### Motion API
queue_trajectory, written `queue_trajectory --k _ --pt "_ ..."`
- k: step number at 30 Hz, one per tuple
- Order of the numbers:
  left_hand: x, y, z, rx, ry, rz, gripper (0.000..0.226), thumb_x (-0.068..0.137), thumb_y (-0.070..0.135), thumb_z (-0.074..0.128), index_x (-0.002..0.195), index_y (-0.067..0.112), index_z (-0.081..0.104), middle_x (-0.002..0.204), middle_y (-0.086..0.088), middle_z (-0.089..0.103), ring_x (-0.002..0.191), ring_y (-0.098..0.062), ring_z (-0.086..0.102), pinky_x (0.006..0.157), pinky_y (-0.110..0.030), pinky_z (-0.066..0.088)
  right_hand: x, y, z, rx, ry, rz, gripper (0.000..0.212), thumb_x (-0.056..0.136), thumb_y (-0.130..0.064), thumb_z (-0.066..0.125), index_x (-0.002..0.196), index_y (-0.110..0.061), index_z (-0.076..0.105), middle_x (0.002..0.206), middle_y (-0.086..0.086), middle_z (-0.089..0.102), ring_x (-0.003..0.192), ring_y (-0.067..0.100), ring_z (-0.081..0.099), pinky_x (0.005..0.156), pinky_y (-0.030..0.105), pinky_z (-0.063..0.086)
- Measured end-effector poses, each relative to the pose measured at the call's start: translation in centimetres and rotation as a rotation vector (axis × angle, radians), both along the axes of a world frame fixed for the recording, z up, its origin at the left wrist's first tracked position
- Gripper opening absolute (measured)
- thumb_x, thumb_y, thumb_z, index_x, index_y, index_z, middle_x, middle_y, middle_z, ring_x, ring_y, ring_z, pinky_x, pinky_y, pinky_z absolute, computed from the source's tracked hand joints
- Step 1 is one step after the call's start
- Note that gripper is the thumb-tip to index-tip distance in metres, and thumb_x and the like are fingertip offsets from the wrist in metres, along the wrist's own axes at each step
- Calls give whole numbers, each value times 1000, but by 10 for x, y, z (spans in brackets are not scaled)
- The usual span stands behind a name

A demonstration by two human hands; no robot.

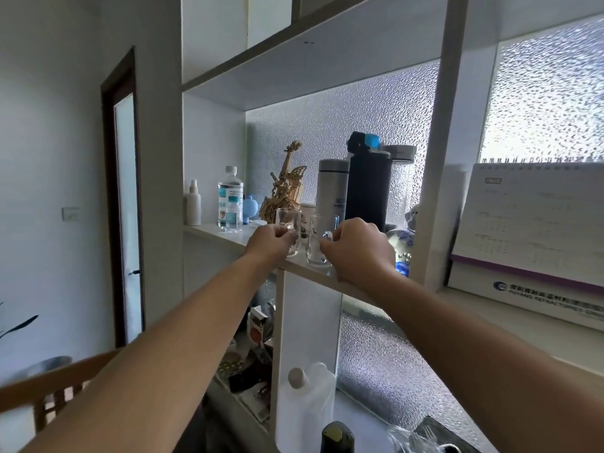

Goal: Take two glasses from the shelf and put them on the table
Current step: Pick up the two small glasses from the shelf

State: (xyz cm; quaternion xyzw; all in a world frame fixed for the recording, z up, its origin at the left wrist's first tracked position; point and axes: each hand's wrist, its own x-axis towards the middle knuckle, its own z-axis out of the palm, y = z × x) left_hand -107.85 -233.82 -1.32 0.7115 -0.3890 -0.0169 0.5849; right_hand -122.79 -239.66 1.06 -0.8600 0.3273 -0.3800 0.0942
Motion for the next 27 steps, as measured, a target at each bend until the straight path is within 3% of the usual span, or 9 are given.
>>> queue_trajectory --k 4,8,12,15,18,22,27 --pt "2 3 -2 -2 -7 -24 35 88 31 59 111 5 64 104 -11 68 93 -22 58 76 -31 41 -1 0 3 59 5 26 21 76 -23 57 63 -8 64 56 6 65 58 25 63 50 25 41" --pt "0 5 -4 -28 -18 -22 35 88 31 60 110 5 64 104 -12 68 93 -24 59 80 -36 45 0 -2 3 118 -63 73 27 79 -29 64 61 -9 67 48 2 63 37 12 55 45 22 36" --pt "-3 7 -12 -36 -49 -14 34 91 33 54 111 6 62 106 -10 67 94 -21 58 77 -31 42 -1 -4 -2 85 -95 112 31 81 -34 68 60 -11 70 49 0 65 28 3 50 39 19 34" --pt "-3 11 -14 -71 -37 -4 32 92 28 54 111 5 63 108 -12 67 96 -22 58 80 -31 42 -2 -4 -5 96 -130 149 25 79 -32 71 60 -17 70 50 -9 63 30 1 52 34 14 32" --pt "-4 15 -16 -108 -19 -1 30 91 26 56 109 3 64 108 -14 67 92 -21 58 76 -29 43 0 -1 -7 84 -132 168 19 78 -32 72 67 -16 74 59 -3 70 35 5 57 44 20 39" --pt "-3 23 -20 -144 0 -7 30 89 27 58 109 6 65 108 -11 67 96 -21 59 83 -31 45 -1 3 -8 51 -163 186 14 78 -30 72 73 -17 76 67 -2 72 52 10 63 54 24 47" --pt "1 35 -20 -182 0 15 25 86 30 61 100 11 68 97 -5 68 96 -23 61 85 -35 47 -6 8 -5 -43 -191 201 15 80 -27 69 71 -17 76 62 -3 71 49 5 59 52 21 40"
